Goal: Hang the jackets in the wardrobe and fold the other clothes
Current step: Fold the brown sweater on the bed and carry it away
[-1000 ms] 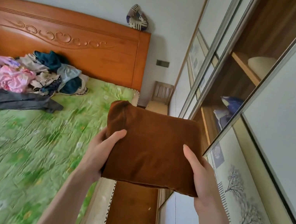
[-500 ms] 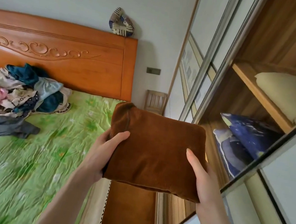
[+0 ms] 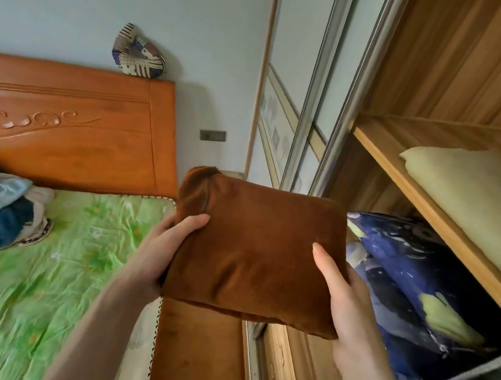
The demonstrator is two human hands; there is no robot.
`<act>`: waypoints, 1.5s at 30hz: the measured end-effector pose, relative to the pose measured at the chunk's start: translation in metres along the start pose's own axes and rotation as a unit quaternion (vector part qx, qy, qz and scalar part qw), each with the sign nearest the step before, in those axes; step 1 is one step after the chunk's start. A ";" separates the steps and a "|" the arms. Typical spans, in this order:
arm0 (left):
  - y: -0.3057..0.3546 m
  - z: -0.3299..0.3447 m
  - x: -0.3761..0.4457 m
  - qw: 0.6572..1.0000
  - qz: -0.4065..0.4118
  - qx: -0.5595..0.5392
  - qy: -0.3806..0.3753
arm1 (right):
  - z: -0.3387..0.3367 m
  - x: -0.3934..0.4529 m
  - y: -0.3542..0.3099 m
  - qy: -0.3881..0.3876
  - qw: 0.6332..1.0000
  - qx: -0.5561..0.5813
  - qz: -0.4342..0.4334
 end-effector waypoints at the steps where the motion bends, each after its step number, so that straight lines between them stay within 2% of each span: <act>1: 0.009 0.005 0.008 1.000 -0.001 0.009 -0.013 | -0.002 0.006 -0.002 0.013 1.000 0.006 0.006; 10: 0.107 0.059 0.072 0.986 0.002 0.088 -0.139 | 0.000 0.050 -0.054 0.093 0.994 0.041 0.035; 13: 0.137 0.079 0.092 0.980 0.011 0.108 -0.167 | 0.002 0.063 -0.073 0.137 0.988 0.072 0.018; 17: 0.159 0.113 0.115 0.962 -0.021 0.122 -0.242 | 0.000 0.076 -0.088 0.208 0.974 0.092 -0.011; 20: 0.180 0.142 0.126 0.952 0.000 0.138 -0.274 | -0.006 0.083 -0.102 0.253 0.964 0.079 -0.033; 28: 0.219 0.227 0.108 0.877 0.013 0.198 -0.437 | -0.032 0.073 -0.163 0.352 0.930 0.053 -0.088; 30: 0.219 0.255 0.106 0.841 0.016 0.212 -0.497 | -0.042 0.065 -0.174 0.374 0.922 0.038 -0.094; 31: 0.219 0.266 0.106 0.836 0.029 0.204 -0.508 | -0.047 0.062 -0.177 0.384 0.918 0.032 -0.092; 33: 0.220 0.292 0.110 0.843 0.049 0.192 -0.499 | -0.058 0.055 -0.182 0.401 0.911 0.026 -0.092; 37: 0.205 0.323 0.094 0.884 0.020 0.194 -0.424 | -0.082 0.048 -0.185 0.433 0.896 0.012 -0.100; 45: 0.201 0.361 0.082 0.866 0.019 0.221 -0.449 | -0.119 0.055 -0.187 0.495 0.862 -0.041 -0.099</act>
Point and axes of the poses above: each hand's wrist, its own x-axis towards the middle knuckle, its own z-axis out of the palm, y = z × x, the point moved 5 cm from there along x, towards the middle knuckle, and after that the axes turned 14 degrees about -z, right-handed, at the moved point
